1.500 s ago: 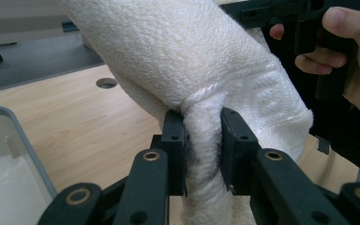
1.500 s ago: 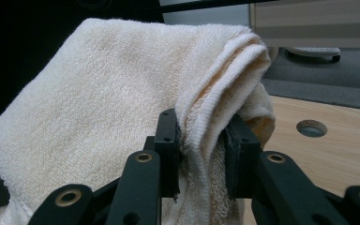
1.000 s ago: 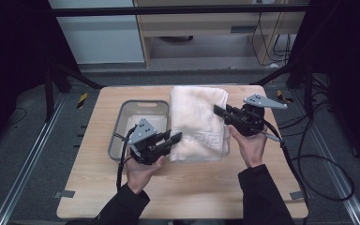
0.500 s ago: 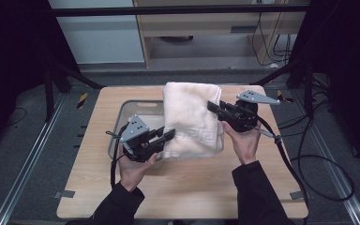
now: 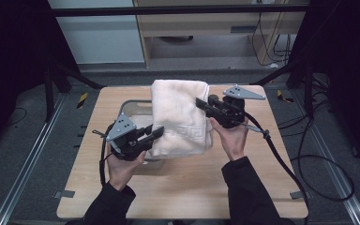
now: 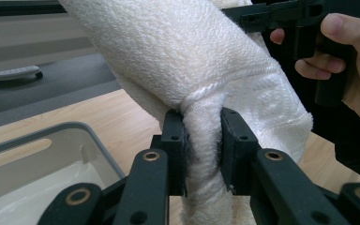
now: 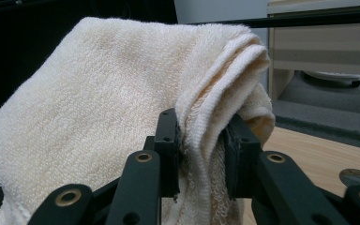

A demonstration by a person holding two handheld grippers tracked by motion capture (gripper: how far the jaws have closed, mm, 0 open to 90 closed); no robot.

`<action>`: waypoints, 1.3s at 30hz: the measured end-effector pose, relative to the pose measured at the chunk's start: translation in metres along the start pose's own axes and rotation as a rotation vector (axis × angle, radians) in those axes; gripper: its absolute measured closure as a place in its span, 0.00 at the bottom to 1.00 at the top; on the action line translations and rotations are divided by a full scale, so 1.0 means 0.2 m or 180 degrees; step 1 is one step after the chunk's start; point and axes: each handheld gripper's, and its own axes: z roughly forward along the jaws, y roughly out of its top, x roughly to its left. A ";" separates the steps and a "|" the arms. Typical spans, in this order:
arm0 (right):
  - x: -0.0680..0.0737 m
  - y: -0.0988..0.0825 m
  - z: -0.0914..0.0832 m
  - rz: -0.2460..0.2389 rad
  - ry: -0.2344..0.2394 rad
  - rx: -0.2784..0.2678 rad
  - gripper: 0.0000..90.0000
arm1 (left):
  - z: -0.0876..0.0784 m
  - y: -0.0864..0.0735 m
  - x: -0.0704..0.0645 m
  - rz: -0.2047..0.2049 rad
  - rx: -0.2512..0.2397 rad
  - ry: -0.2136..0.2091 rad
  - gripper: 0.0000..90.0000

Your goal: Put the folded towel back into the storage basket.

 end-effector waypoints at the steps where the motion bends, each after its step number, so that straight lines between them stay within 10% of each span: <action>1: 0.01 0.00 0.01 -0.0006 0.0004 0.0000 0.79 | -0.01 0.00 0.01 -0.0004 -0.0003 0.0007 0.81; 39: 0.20 0.07 0.32 -0.0107 0.0180 0.0055 0.79 | -0.22 -0.02 0.22 -0.0152 -0.0076 0.0250 0.81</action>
